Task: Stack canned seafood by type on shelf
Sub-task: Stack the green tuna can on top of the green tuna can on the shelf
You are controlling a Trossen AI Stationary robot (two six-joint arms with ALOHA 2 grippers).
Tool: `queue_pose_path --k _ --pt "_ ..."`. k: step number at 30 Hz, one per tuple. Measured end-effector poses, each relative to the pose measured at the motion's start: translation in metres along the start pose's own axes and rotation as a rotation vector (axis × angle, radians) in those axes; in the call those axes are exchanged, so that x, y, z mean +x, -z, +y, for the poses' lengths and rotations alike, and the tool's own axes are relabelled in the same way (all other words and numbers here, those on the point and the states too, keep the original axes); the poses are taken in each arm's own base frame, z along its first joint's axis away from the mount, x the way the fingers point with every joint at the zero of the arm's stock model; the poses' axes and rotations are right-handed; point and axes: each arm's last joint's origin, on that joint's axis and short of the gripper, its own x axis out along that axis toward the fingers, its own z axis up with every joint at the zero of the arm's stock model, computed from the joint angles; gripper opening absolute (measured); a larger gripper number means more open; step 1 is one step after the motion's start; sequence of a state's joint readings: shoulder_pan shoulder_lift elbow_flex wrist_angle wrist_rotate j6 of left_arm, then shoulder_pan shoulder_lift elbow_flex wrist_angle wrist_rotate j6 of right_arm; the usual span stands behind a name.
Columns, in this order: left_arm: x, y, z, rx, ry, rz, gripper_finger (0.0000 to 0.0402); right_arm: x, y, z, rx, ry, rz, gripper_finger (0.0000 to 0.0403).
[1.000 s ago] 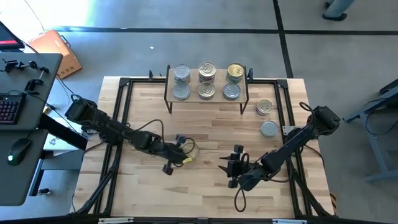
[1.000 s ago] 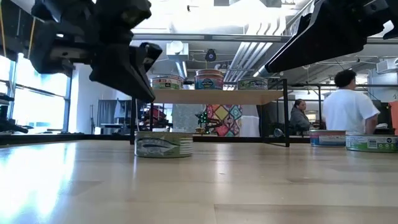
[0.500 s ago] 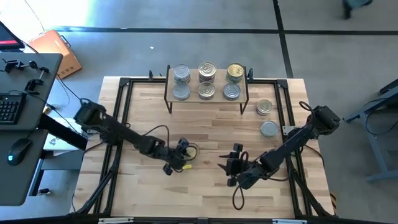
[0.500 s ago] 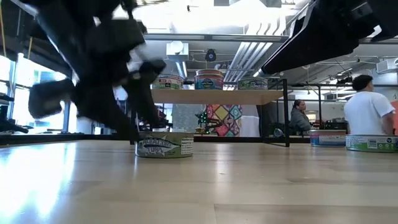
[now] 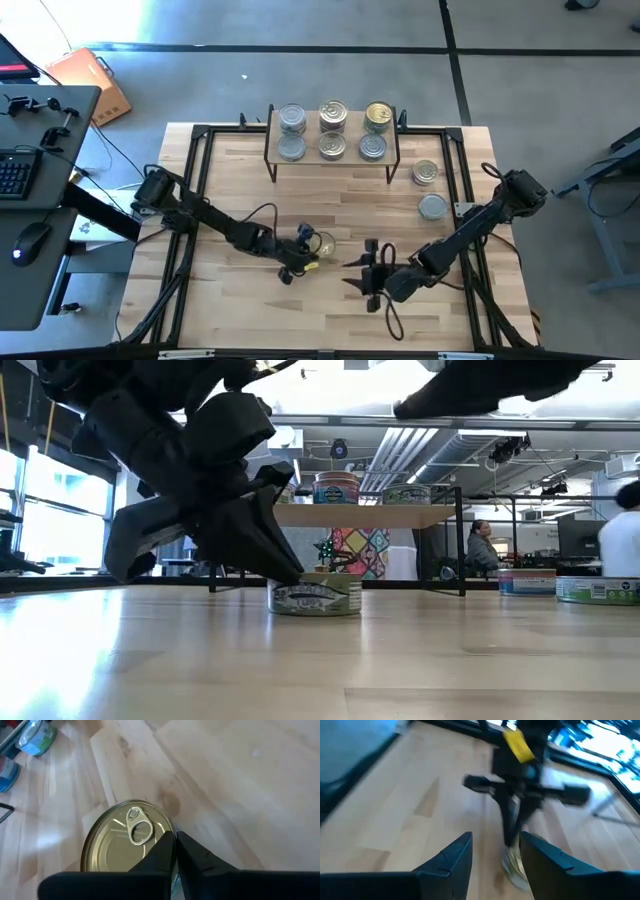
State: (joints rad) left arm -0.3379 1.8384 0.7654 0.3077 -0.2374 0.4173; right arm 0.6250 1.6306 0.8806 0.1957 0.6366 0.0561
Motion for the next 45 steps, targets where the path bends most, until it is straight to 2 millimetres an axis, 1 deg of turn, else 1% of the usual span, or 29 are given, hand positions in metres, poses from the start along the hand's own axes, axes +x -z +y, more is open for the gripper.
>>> queue_pose_path --k 4,7,10,12,16,22,25,27,30,32,35,37,38,40,42,45 --pt "-0.006 -0.010 0.003 -0.033 0.005 -0.058 0.0002 0.009 0.000 -0.009 -0.068 -0.048 0.008 0.0155" --pt "-0.010 -0.016 0.007 -0.074 0.002 -0.078 0.0001 0.020 0.004 -0.018 -0.071 -0.093 0.033 0.0168" --pt "-0.012 -0.024 0.011 -0.109 -0.010 -0.117 0.0001 0.033 0.012 -0.022 -0.114 -0.144 0.060 0.0198" --pt "-0.012 -0.024 0.012 -0.135 -0.011 -0.117 0.0001 0.045 0.021 -0.024 -0.155 -0.161 0.090 0.0222" --pt "-0.012 -0.025 0.015 -0.198 -0.022 -0.135 0.0000 0.064 0.040 -0.022 -0.302 -0.163 0.123 0.0259" --pt "-0.012 -0.026 0.019 -0.267 -0.038 -0.143 0.0000 0.080 0.058 -0.016 -0.488 -0.024 0.153 0.0268" --pt "-0.012 -0.027 0.022 -0.274 -0.032 -0.163 0.0000 0.085 0.064 -0.016 -0.509 0.078 0.174 0.0268" --pt "-0.012 -0.027 0.023 -0.278 -0.020 -0.181 0.0000 0.086 0.064 -0.017 -0.478 0.104 0.170 0.0268" --pt "-0.012 -0.029 0.024 -0.280 -0.022 -0.193 0.0000 0.086 0.063 -0.017 -0.416 0.112 0.159 0.0258" --pt "-0.012 -0.029 0.024 -0.281 -0.023 -0.197 0.0000 0.086 0.062 -0.017 -0.385 0.120 0.153 0.0239" --pt "-0.012 -0.029 0.024 -0.291 -0.024 -0.199 0.0003 0.086 0.063 -0.016 -0.338 0.114 0.158 0.0187" --pt "-0.013 -0.030 0.023 -0.295 -0.030 -0.202 0.0013 0.085 0.064 -0.015 -0.286 0.114 0.162 0.0145" --pt "-0.014 -0.031 0.023 -0.288 -0.038 -0.203 0.0021 0.084 0.063 -0.015 -0.257 0.119 0.162 0.0131" --pt "-0.017 -0.033 0.020 -0.261 -0.050 -0.189 0.0042 0.083 0.063 -0.013 -0.218 0.113 0.166 0.0129" --pt "-0.023 -0.033 0.017 -0.234 -0.072 -0.139 0.0065 0.079 0.062 -0.009 -0.202 0.134 0.161 0.0128" --pt "-0.039 -0.030 0.011 -0.225 -0.123 -0.018 0.0092 0.066 0.060 -0.003 -0.199 0.191 0.178 0.0123"
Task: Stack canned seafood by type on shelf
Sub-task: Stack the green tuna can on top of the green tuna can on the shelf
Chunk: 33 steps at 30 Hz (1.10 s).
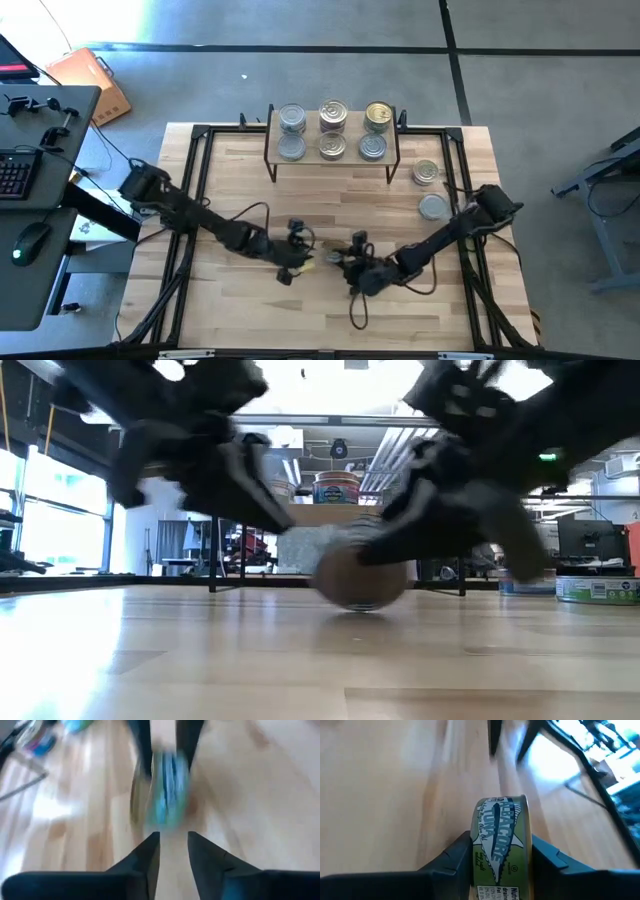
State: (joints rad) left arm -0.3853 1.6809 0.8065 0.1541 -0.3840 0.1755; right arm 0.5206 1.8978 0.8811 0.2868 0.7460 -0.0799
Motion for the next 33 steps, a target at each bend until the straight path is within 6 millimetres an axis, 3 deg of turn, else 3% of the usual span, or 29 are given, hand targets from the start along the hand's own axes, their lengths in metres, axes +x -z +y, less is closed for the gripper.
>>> queue_pose_path --k 3,7,11,15,19,24,30,33 --pt "-0.020 -0.001 -0.001 -0.048 -0.063 0.052 0.0105 -0.021 -0.008 -0.004 0.013 0.036 -0.001 0.0123" --pt "-0.039 0.002 -0.007 -0.110 -0.129 0.061 0.0105 -0.055 -0.029 -0.036 -0.026 0.179 -0.029 0.0123" --pt "-0.046 0.007 -0.017 -0.105 -0.159 0.042 0.0097 -0.078 -0.042 -0.091 -0.112 0.277 -0.006 0.0123" --pt "-0.044 0.014 -0.024 -0.101 -0.187 0.054 0.0090 -0.093 -0.040 -0.157 -0.161 0.390 0.070 0.0123" --pt "-0.042 0.021 -0.026 -0.118 -0.193 0.025 0.0088 -0.091 -0.031 -0.213 -0.149 0.408 0.096 0.0123" --pt "-0.041 0.025 -0.027 -0.137 -0.197 -0.001 0.0088 -0.071 -0.007 -0.258 -0.151 0.400 0.193 0.0123" --pt "-0.041 0.025 -0.027 -0.139 -0.197 -0.004 0.0088 -0.064 0.013 -0.280 -0.091 0.384 0.267 0.0123" --pt "-0.041 0.025 -0.027 -0.140 -0.197 -0.005 0.0088 -0.063 0.016 -0.284 -0.057 0.362 0.261 0.0148"
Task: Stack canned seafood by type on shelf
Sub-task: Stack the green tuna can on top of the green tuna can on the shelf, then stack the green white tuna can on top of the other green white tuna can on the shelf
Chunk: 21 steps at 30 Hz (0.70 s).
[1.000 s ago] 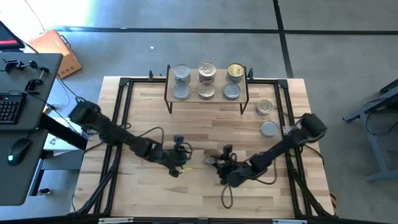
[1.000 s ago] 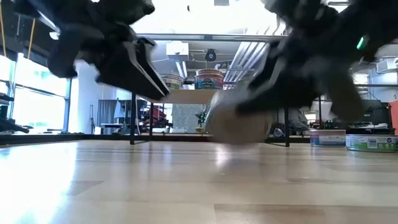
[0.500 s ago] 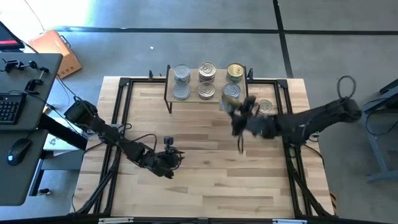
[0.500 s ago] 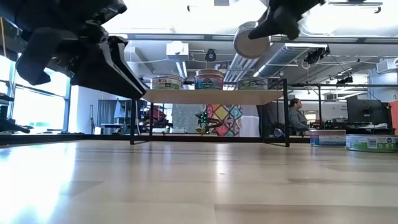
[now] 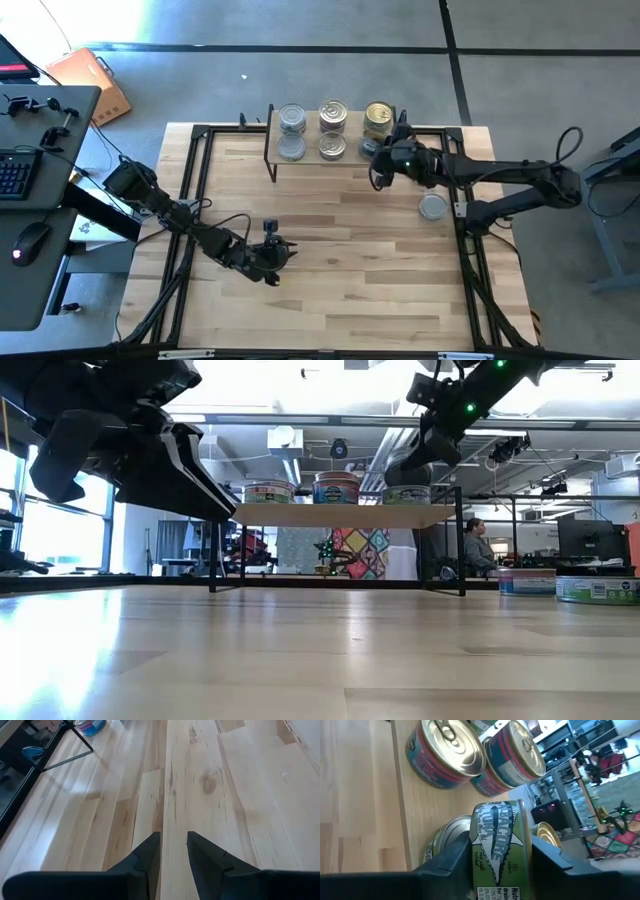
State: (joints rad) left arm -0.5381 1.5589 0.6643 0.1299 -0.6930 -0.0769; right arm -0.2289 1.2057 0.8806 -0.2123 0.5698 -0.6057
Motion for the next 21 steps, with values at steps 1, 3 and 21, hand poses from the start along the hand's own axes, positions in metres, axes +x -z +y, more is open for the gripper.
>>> queue_pose_path --k 1,3,21 --pt "0.000 0.000 0.000 0.000 0.000 0.000 0.0087 0.000 0.000 0.000 0.002 -0.008 -0.002 0.0160" --pt "0.000 0.000 0.000 -0.001 0.000 0.000 0.0087 0.001 0.001 -0.001 0.006 -0.017 -0.008 0.0184" --pt "0.000 0.000 0.000 -0.020 0.000 -0.002 0.0087 -0.027 -0.016 -0.005 0.140 -0.049 -0.014 0.0251"
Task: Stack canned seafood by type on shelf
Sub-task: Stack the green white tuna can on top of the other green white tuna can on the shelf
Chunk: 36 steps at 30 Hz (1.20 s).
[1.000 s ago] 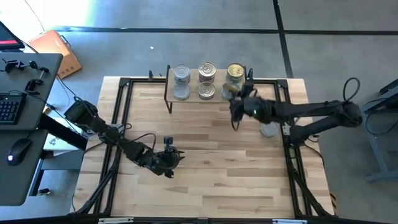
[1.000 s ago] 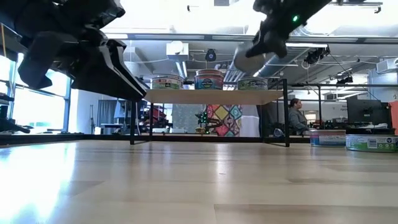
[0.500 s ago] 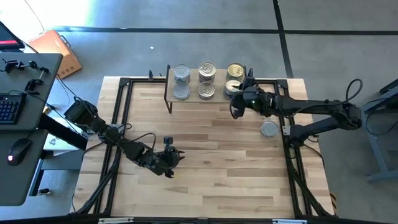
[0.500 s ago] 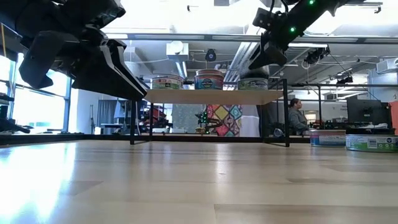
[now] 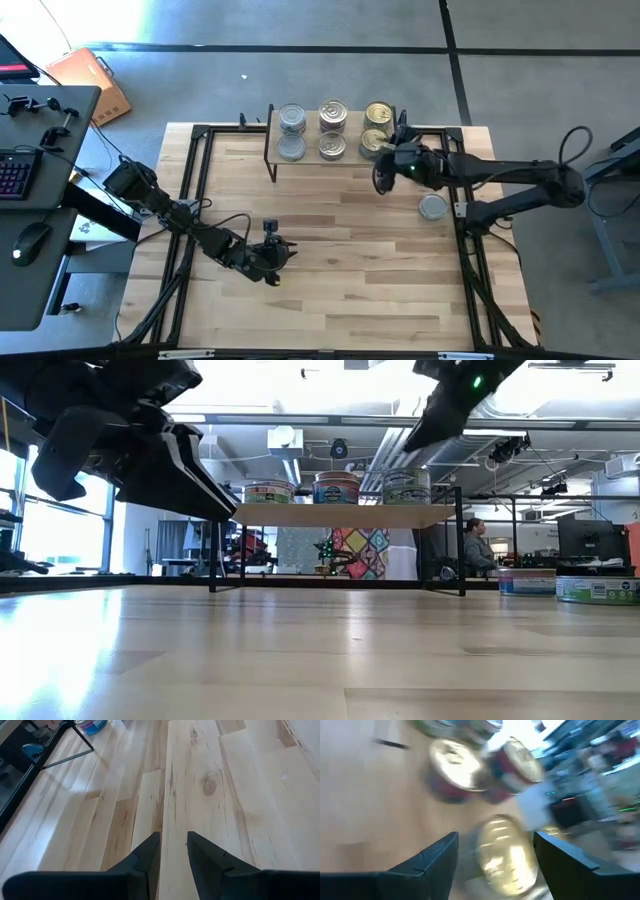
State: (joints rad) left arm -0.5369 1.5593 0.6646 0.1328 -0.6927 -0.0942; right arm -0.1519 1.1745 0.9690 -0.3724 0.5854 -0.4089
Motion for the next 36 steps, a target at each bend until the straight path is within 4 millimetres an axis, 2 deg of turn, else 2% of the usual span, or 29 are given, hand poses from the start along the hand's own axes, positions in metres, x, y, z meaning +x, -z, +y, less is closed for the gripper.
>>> queue_pose_path --k 5,7,9,12,16,21,26,31,36 --pt "0.000 0.000 0.000 -0.009 0.000 0.000 0.0087 -0.035 -0.004 0.017 0.142 -0.409 0.118 0.0251" --pt "0.000 0.000 0.000 -0.008 0.000 -0.001 0.0087 -0.044 0.004 0.026 0.220 -0.530 0.229 0.0251" --pt "0.000 0.000 0.000 -0.004 0.000 -0.001 0.0087 -0.050 0.018 0.038 0.288 -0.577 0.389 0.0248" --pt "0.000 0.000 0.000 0.015 0.000 -0.001 0.0087 -0.054 0.046 0.054 0.361 -0.531 0.630 0.0226" --pt "0.000 -0.002 0.000 0.051 0.001 -0.018 0.0087 -0.052 0.084 0.065 0.434 -0.299 0.859 0.0170" --pt "0.001 -0.007 0.001 0.142 -0.004 -0.059 0.0087 -0.045 0.116 0.073 0.564 -0.058 0.938 0.0085" --pt "0.006 -0.010 0.007 0.206 -0.015 -0.070 0.0087 -0.031 0.140 0.085 0.664 -0.006 0.932 0.0013" --pt "0.013 -0.012 0.016 0.179 -0.003 -0.073 0.0087 -0.028 0.158 0.090 0.688 0.061 0.952 0.0012" --pt "0.015 -0.015 0.019 0.135 0.006 -0.098 0.0087 -0.028 0.156 0.097 0.703 -0.088 0.995 0.0003"
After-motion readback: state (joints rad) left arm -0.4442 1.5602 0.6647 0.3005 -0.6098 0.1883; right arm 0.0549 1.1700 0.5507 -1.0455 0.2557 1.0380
